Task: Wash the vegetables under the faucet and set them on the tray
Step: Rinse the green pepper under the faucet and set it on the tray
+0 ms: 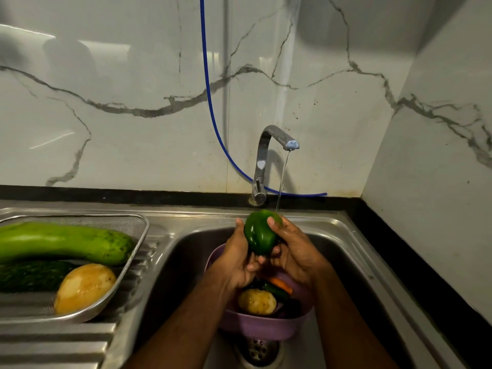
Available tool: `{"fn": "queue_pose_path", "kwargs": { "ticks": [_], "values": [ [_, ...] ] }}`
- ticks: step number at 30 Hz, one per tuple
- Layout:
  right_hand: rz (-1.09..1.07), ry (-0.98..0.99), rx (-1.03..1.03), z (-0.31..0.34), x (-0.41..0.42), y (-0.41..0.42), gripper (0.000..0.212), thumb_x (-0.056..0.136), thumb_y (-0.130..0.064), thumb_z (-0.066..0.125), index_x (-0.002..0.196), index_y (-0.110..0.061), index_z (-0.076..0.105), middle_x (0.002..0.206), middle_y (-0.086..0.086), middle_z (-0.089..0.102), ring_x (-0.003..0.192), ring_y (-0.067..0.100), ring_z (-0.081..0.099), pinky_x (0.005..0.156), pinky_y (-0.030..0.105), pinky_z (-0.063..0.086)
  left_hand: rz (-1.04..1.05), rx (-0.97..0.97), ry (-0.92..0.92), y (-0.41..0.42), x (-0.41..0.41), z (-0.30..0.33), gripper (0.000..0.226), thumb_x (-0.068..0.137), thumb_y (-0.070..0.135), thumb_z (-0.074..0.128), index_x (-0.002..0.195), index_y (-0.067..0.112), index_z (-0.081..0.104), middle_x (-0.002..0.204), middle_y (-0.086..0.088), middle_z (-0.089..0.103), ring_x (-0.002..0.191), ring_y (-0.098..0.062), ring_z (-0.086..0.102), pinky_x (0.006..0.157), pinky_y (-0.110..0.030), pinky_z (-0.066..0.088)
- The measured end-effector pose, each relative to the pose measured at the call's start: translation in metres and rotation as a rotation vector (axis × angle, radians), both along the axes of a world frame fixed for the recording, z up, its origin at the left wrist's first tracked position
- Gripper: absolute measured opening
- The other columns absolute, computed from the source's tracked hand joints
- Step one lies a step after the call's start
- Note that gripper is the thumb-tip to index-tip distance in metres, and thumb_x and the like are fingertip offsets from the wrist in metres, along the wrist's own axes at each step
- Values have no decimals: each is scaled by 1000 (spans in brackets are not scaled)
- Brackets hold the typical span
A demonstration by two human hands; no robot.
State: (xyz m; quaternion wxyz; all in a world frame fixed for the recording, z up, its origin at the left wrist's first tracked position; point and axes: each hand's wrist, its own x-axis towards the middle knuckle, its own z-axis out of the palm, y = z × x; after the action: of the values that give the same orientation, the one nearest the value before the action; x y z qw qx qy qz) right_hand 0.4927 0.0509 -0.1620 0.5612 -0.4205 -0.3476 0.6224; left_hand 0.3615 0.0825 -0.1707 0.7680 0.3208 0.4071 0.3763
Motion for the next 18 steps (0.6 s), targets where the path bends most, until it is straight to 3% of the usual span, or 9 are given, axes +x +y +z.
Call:
{"fn": "queue_pose_path", "kwargs": {
  "ticks": [2,4,6,8,9,11,13,16,18],
  "values": [
    [-30,-27,-66,-5,-2,3,45,98,-46,62,135,-19,62,64,4,69,48,16,63,50,34,55,-54,15,18,1,4,-5,98,89,80,21,120,-4,62,69,-20,64,38,-16,50,31,-16,31],
    [-114,-84,-149,-10,-6,7,56,95,-62,59,130,-18,65,71,7,72,50,18,68,50,32,56,-124,69,100,-2,7,-9,105,81,88,22,115,0,66,69,-16,64,49,-17,52,41,-21,38],
    [-244,-168,-213,-19,-6,17,63,89,-71,61,122,-19,69,91,13,77,72,25,78,65,41,64,-189,134,166,-7,9,-10,103,78,90,31,120,3,63,73,-12,64,56,-18,54,48,-25,40],
    [-370,-280,-255,-23,-7,23,65,83,-76,61,111,-19,73,96,13,78,84,28,78,80,46,65,-193,197,190,-12,12,-9,85,85,81,39,134,12,46,74,-10,65,55,-19,58,43,-24,44],
    [-427,-346,-278,-25,-6,25,63,83,-75,58,105,-19,73,94,12,77,84,27,77,81,45,64,-174,223,189,-13,13,-8,74,89,75,41,137,18,39,77,-10,67,58,-22,63,44,-26,49],
    [-496,-483,-301,-25,-5,25,54,91,-68,51,98,-19,71,95,11,74,85,25,74,81,43,61,-148,236,176,-13,13,-8,60,95,63,43,137,21,36,97,-14,69,78,-29,71,60,-37,61],
    [-516,-554,-276,-27,-5,27,52,96,-64,45,106,-20,71,104,11,72,95,26,71,94,48,58,-126,217,149,-12,14,-11,53,100,55,44,137,18,38,111,-15,67,85,-26,72,63,-36,60],
    [-444,-620,-145,-21,-11,22,38,108,-48,36,121,-27,65,123,10,66,111,25,64,105,51,52,-78,239,226,-7,16,-19,50,103,54,36,136,16,40,99,-13,67,68,-20,67,50,-29,52],
    [-336,-558,-72,-15,-14,14,35,110,-44,35,131,-31,60,129,8,63,110,22,65,105,52,53,-61,264,281,-4,16,-20,54,102,59,31,134,17,41,92,-13,66,56,-17,62,41,-24,45]
  ]
}}
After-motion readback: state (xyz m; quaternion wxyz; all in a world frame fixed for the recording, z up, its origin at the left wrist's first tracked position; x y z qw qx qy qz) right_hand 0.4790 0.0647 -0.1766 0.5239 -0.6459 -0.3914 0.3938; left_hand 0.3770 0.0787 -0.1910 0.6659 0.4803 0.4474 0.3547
